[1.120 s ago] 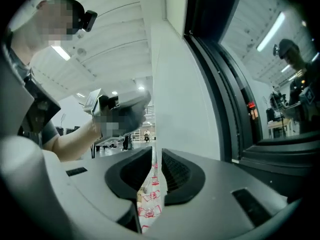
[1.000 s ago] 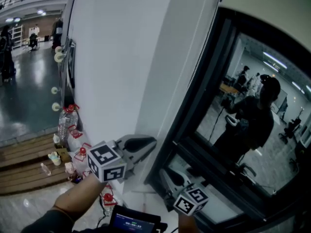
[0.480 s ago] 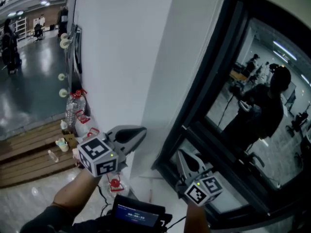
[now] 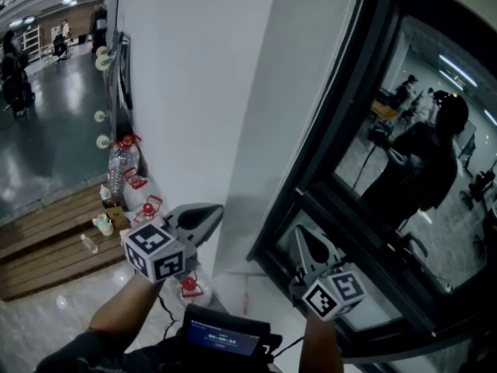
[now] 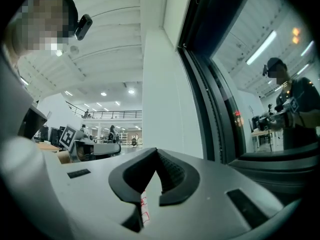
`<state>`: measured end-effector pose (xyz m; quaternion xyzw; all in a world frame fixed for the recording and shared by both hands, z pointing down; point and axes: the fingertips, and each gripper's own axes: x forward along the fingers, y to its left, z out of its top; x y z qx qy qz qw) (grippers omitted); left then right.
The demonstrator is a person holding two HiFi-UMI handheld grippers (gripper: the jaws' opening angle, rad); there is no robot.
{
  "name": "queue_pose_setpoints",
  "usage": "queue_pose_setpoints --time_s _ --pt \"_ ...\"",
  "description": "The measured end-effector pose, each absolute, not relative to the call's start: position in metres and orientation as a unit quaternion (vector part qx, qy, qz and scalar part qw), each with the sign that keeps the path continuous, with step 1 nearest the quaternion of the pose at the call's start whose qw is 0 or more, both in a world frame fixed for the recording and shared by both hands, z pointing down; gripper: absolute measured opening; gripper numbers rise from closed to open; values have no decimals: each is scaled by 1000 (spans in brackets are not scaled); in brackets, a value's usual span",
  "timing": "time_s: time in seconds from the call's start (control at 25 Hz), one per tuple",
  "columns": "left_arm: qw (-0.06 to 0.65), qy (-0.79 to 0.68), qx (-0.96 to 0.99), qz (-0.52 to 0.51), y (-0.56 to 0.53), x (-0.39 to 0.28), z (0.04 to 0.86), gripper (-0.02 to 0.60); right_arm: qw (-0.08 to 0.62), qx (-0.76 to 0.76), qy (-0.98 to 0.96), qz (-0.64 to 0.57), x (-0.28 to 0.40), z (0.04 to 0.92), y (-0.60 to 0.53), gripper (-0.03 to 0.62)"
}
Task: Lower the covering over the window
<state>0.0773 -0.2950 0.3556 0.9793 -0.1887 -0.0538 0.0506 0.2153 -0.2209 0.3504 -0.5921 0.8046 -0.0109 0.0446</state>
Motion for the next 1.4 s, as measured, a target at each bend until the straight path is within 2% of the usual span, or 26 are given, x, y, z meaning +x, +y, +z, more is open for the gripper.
queue_pose_setpoints --time_s 1.4 --pt "62 -190 978 -55 -292 85 362 -5 43 -601 798 -7 225 351 -228 9"
